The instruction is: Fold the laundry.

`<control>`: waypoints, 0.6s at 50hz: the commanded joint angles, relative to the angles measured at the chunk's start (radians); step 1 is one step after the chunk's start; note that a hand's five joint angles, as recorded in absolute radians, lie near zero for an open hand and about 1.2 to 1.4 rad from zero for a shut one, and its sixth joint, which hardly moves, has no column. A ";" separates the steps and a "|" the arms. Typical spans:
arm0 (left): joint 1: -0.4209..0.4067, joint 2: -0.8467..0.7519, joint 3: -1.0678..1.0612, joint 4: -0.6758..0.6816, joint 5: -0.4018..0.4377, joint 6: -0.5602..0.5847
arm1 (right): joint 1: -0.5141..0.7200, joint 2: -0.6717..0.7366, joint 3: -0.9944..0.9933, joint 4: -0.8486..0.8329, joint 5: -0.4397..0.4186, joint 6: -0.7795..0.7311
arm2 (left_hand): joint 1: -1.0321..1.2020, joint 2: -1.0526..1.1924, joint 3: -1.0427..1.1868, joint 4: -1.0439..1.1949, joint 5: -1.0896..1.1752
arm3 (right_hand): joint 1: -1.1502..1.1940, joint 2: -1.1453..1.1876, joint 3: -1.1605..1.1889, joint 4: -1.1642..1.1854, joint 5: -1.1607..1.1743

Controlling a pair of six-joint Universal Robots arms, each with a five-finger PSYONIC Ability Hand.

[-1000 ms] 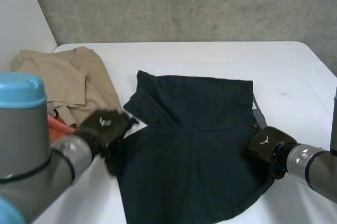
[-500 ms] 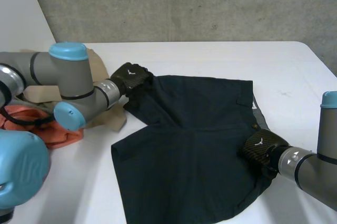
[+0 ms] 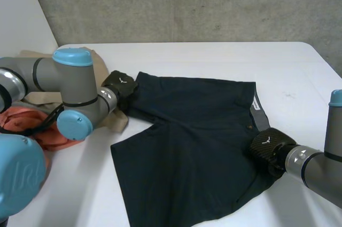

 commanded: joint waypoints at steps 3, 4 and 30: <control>-0.034 0.042 -0.091 0.019 -0.037 0.046 | 0.016 -0.013 0.005 -0.005 -0.001 0.013 | -0.385 -0.451 -0.449 -0.458 -0.385 | 0.255 0.212 0.201 0.195 0.200; -0.042 0.050 -0.091 0.023 -0.039 0.051 | 0.018 -0.016 0.004 -0.005 -0.003 0.022 | -0.608 -0.674 -0.671 -0.680 -0.607 | 0.255 0.212 0.201 0.195 0.200; -0.307 0.840 -0.966 -0.187 -0.187 -0.512 | -0.011 0.004 -0.143 -0.081 -0.111 0.516 | -0.813 -0.879 -0.876 -0.885 -0.812 | 0.255 0.212 0.201 0.195 0.200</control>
